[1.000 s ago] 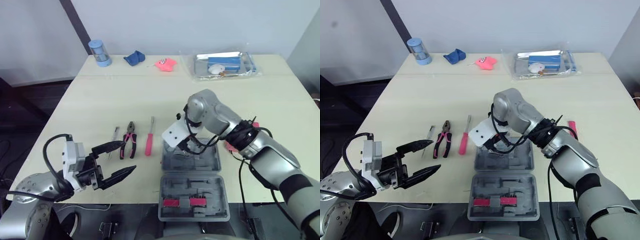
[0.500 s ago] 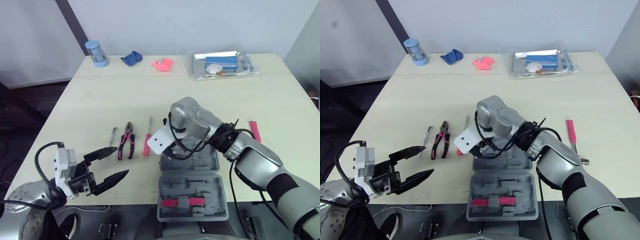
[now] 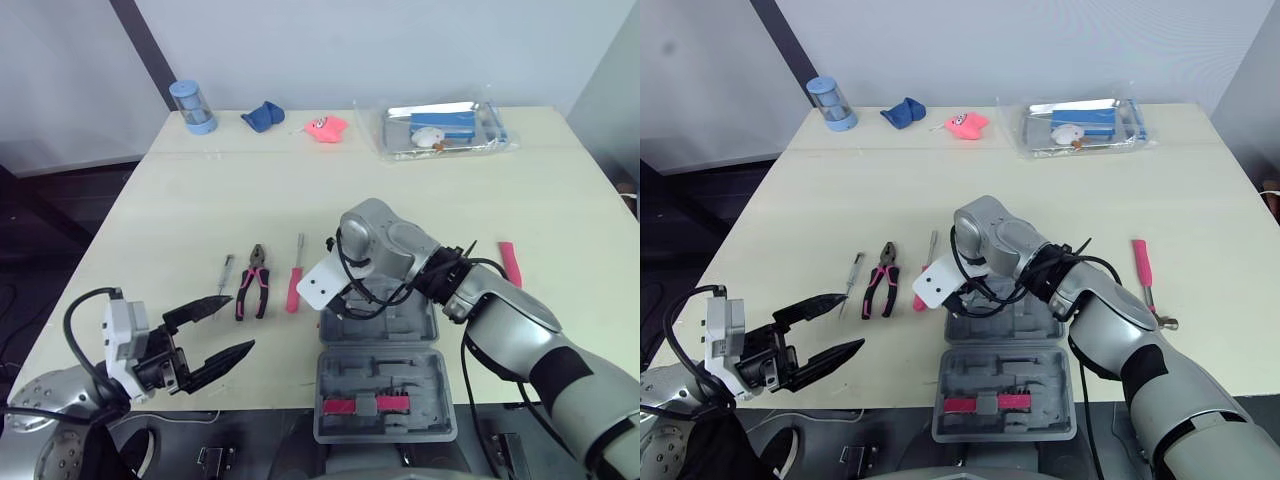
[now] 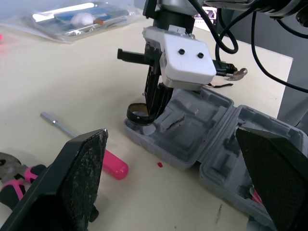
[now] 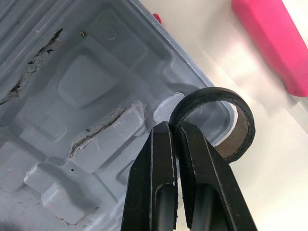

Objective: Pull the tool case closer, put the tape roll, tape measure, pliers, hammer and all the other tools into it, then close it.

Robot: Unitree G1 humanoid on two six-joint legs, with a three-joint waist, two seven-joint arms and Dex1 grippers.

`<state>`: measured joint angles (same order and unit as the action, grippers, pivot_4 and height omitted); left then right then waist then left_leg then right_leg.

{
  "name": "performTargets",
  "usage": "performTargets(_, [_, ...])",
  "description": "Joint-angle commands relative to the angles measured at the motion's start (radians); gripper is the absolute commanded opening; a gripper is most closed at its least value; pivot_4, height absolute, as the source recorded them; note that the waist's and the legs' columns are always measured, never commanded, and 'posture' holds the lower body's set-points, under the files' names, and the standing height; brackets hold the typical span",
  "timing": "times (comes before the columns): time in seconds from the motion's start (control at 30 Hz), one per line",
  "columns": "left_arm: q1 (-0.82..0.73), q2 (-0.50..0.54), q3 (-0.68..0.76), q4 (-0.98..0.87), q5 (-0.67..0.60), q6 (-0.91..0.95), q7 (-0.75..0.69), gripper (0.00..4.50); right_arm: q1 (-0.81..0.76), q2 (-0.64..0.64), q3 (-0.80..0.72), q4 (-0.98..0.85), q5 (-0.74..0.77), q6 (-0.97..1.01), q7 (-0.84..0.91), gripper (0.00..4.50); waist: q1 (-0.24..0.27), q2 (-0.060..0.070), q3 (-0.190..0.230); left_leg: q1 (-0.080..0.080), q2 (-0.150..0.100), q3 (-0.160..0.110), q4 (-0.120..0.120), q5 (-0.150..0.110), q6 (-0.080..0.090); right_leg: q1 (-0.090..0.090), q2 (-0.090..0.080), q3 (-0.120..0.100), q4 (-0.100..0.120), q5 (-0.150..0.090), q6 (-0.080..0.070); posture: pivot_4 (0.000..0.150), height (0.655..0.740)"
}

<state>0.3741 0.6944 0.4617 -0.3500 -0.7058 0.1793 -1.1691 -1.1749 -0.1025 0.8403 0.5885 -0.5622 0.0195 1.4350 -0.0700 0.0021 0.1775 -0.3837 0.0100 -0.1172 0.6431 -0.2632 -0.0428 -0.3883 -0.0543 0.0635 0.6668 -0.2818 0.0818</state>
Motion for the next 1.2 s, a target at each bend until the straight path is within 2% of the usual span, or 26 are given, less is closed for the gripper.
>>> performTargets(0.03, [-0.005,0.011,0.024,-0.005,0.008,-0.018,-0.002,4.50,0.015,0.004,0.001,-0.044,0.000,0.001,0.008,0.07,0.000,0.000,0.000,0.000,0.000,0.000,0.000,0.000,0.000,0.000,0.000,0.000,0.000,0.000,0.000,0.150,0.7400])
performTargets(0.57, [-0.013,0.008,0.024,0.021,0.022,-0.030,-0.005,4.50,0.004,0.020,-0.003,0.013,-0.017,-0.028,-0.041,0.07,0.000,0.000,0.000,0.000,0.000,0.000,0.000,0.000,0.000,0.000,0.000,0.000,0.000,0.000,0.000,0.150,0.7400])
performTargets(0.67, [-0.013,0.011,0.023,0.024,0.023,-0.025,-0.003,4.50,0.007,0.019,-0.005,0.010,-0.016,-0.030,-0.039,0.91,0.000,0.000,0.000,0.000,0.000,0.000,0.000,0.000,0.000,0.000,0.000,0.000,0.000,0.000,0.000,0.150,0.7400])
performTargets(0.73, [-0.017,0.011,0.022,0.028,0.025,-0.026,-0.002,4.50,0.009,0.018,-0.004,0.004,-0.015,-0.029,-0.032,1.99,0.000,0.000,0.000,0.000,0.000,0.000,-0.001,0.000,0.000,0.000,0.000,0.000,0.000,0.000,0.000,0.150,0.7400])
performTargets(0.8, [-0.023,0.011,0.019,0.031,0.026,-0.027,0.000,4.50,0.011,0.021,-0.006,0.002,-0.012,-0.025,-0.033,2.87,0.000,0.000,0.000,0.000,0.000,0.000,-0.001,0.000,0.000,0.000,0.000,0.000,0.000,0.000,0.000,0.150,0.7400])
performTargets(0.83, [-0.025,0.011,0.018,0.032,0.026,-0.027,0.000,4.50,0.012,0.023,-0.007,0.001,-0.012,-0.024,-0.035,3.18,0.000,0.000,0.000,0.000,0.000,0.000,-0.001,0.000,0.000,0.000,0.000,0.000,0.000,0.000,0.000,0.150,0.7400])
performTargets(0.87, [-0.026,0.010,0.017,0.032,0.027,-0.027,0.000,4.50,0.012,0.023,-0.006,0.001,-0.012,-0.024,-0.034,3.74,0.000,0.000,0.000,0.000,0.000,0.000,-0.001,0.000,0.000,0.000,0.000,0.000,0.000,0.000,0.000,0.150,0.7400])
performTargets(0.93, [-0.028,0.009,0.015,0.033,0.028,-0.027,-0.001,4.50,0.007,0.024,-0.012,0.006,-0.011,-0.021,-0.041,4.33,0.000,0.000,0.000,0.000,0.000,0.000,-0.001,0.000,0.000,0.000,0.000,0.000,0.000,0.000,0.000,0.150,0.7400])
performTargets(0.97, [-0.029,0.009,0.014,0.034,0.028,-0.027,-0.002,4.50,0.004,0.025,-0.016,0.008,-0.010,-0.019,-0.043,4.46,-0.001,0.000,0.000,0.000,0.000,0.000,-0.001,0.000,0.000,0.000,0.000,0.000,0.000,0.000,0.000,0.150,0.7400])
performTargets(1.2, [-0.037,0.007,0.011,0.041,0.031,-0.023,-0.007,4.50,-0.004,-0.008,-0.061,-0.055,0.032,0.030,0.009,4.46,-0.001,0.000,0.000,-0.001,0.000,0.001,-0.001,0.000,0.000,-0.004,0.000,0.000,0.003,0.000,-0.001,0.150,0.7400])
